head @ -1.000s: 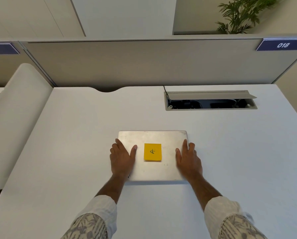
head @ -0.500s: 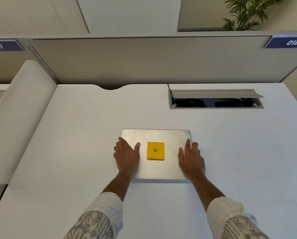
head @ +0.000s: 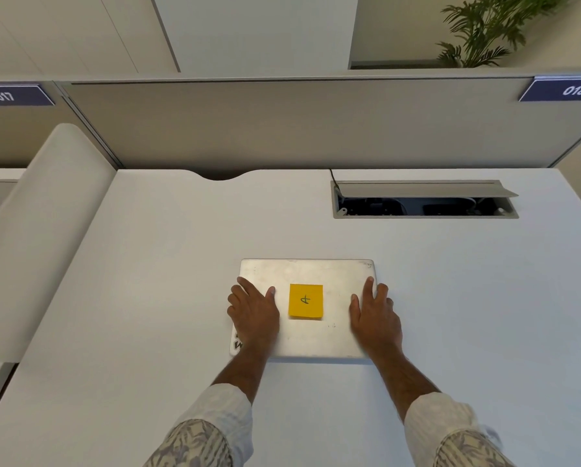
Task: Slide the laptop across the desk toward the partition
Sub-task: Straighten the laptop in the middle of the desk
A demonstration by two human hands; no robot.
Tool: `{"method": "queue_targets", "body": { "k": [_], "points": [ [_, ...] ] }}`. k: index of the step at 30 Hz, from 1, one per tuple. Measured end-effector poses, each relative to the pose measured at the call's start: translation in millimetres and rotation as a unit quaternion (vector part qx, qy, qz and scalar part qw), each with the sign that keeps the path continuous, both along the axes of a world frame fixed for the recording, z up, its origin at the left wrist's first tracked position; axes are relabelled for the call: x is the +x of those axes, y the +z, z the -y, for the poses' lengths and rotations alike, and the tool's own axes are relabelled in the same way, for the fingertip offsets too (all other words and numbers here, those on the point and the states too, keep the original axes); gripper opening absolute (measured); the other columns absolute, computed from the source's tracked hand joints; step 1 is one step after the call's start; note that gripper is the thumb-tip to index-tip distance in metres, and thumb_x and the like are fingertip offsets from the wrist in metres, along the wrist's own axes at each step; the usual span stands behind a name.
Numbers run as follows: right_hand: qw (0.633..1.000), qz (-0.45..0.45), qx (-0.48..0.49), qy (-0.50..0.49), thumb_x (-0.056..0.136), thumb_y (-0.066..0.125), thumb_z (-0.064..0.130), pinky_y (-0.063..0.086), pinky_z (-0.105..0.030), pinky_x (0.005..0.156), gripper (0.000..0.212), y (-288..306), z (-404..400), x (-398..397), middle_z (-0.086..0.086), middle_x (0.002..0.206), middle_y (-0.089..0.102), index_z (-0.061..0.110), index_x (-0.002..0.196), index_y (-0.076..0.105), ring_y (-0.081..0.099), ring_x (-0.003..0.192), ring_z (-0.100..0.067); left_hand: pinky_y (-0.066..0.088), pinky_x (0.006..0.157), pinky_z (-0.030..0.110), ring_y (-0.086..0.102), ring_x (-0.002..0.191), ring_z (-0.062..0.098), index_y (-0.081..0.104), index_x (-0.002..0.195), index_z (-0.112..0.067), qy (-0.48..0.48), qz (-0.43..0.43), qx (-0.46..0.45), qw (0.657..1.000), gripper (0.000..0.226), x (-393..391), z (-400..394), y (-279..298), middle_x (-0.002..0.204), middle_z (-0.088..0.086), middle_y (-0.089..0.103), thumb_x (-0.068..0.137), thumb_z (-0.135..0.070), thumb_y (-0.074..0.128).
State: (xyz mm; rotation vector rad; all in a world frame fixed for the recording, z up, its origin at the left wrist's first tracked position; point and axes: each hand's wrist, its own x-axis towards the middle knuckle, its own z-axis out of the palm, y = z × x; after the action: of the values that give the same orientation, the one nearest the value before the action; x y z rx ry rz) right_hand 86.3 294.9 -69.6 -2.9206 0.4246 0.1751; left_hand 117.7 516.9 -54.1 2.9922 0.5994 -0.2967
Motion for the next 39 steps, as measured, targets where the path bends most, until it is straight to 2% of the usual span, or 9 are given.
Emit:
{"method": "queue_targets", "body": {
  "k": [11,16,18,21,25,27,32,36,39],
  "points": [
    [1.000,0.015,-0.026,0.009,0.101,0.036,0.046,0.057,-0.042,0.070,0.061,-6.1,5.9,2.2,-0.017,0.127,0.050,0.006,0.148,0.036,0.058,0.099,-0.029,0.045,0.088,0.038,0.051,0.113,0.028,0.021,0.154,0.002,-0.013,0.006,-0.016,1.000,0.079,-1.3,-9.2,-6.4,0.132,0.014,0.048,0.103,-0.058,0.025],
    [0.999,0.050,-0.016,0.010,0.101,0.042,0.041,0.049,-0.049,0.098,0.062,-4.4,5.8,3.6,-0.025,0.149,0.040,0.000,0.147,0.036,0.049,0.126,-0.039,0.038,0.105,0.045,0.042,0.131,0.034,0.022,0.155,0.000,0.000,0.036,-0.110,0.993,0.077,-3.1,-14.6,-1.1,0.149,0.019,0.039,0.103,-0.054,0.036],
    [0.998,0.066,0.002,0.014,0.102,0.041,0.041,0.036,-0.049,0.115,0.066,1.9,-0.4,3.6,-0.024,0.160,0.027,-0.002,0.151,0.029,0.034,0.143,-0.040,0.028,0.116,0.047,0.032,0.144,0.038,0.021,0.157,0.001,-0.014,0.062,-0.121,0.991,0.073,-5.6,-10.8,4.3,0.159,0.024,0.031,0.105,-0.048,0.036],
    [0.997,0.068,0.019,0.044,0.104,0.028,0.044,0.020,-0.045,0.125,0.068,14.0,-12.5,6.9,-0.017,0.167,0.009,0.002,0.156,0.016,0.011,0.154,-0.034,0.019,0.124,0.050,0.025,0.151,0.040,0.023,0.155,0.005,-0.082,0.104,-0.106,0.986,0.070,-8.0,0.1,15.7,0.163,0.026,0.025,0.106,-0.045,0.023],
    [0.990,0.092,0.024,0.103,0.099,0.003,0.048,0.017,-0.045,0.126,0.075,34.5,-33.0,11.3,-0.016,0.167,0.005,0.002,0.156,0.016,0.007,0.155,-0.032,0.008,0.126,0.046,0.013,0.155,0.036,0.017,0.157,0.004,-0.153,0.141,-0.116,0.971,0.070,-7.6,12.8,27.9,0.167,0.022,0.014,0.106,-0.044,0.020],
    [0.986,0.101,0.029,0.127,0.099,0.004,0.046,0.019,-0.046,0.125,0.073,41.5,-44.0,13.5,-0.016,0.166,0.005,0.002,0.156,0.017,0.007,0.155,-0.032,0.004,0.126,0.044,0.008,0.156,0.034,0.014,0.158,0.002,-0.181,0.152,-0.135,0.962,0.069,-8.1,17.8,30.7,0.167,0.020,0.009,0.106,-0.042,0.019],
    [0.982,0.118,0.008,0.147,0.103,0.031,0.032,0.032,-0.049,0.120,0.060,54.6,-68.3,19.0,-0.024,0.162,0.023,-0.005,0.150,0.032,0.023,0.151,-0.037,0.028,0.122,0.052,0.027,0.151,0.039,0.033,0.152,0.007,-0.233,0.182,-0.103,0.950,0.065,-13.2,28.9,43.0,0.161,0.026,0.027,0.105,-0.037,0.024],
    [0.982,0.124,-0.002,0.140,0.101,0.043,0.030,0.032,-0.047,0.119,0.059,60.9,-77.6,19.4,-0.025,0.160,0.028,-0.005,0.148,0.037,0.029,0.148,-0.038,0.017,0.123,0.048,0.026,0.151,0.038,0.030,0.153,0.006,-0.226,0.191,-0.100,0.950,0.062,-15.2,30.7,46.6,0.162,0.026,0.025,0.106,-0.034,0.024],
    [0.982,0.130,-0.005,0.139,0.103,0.029,0.032,0.031,-0.046,0.119,0.059,63.1,-78.5,17.9,-0.023,0.161,0.026,-0.003,0.149,0.036,0.027,0.149,-0.037,0.007,0.123,0.044,0.020,0.153,0.037,0.026,0.154,0.005,-0.231,0.199,-0.091,0.948,0.062,-16.9,30.0,47.1,0.164,0.025,0.019,0.108,-0.034,0.012]
  ]
}}
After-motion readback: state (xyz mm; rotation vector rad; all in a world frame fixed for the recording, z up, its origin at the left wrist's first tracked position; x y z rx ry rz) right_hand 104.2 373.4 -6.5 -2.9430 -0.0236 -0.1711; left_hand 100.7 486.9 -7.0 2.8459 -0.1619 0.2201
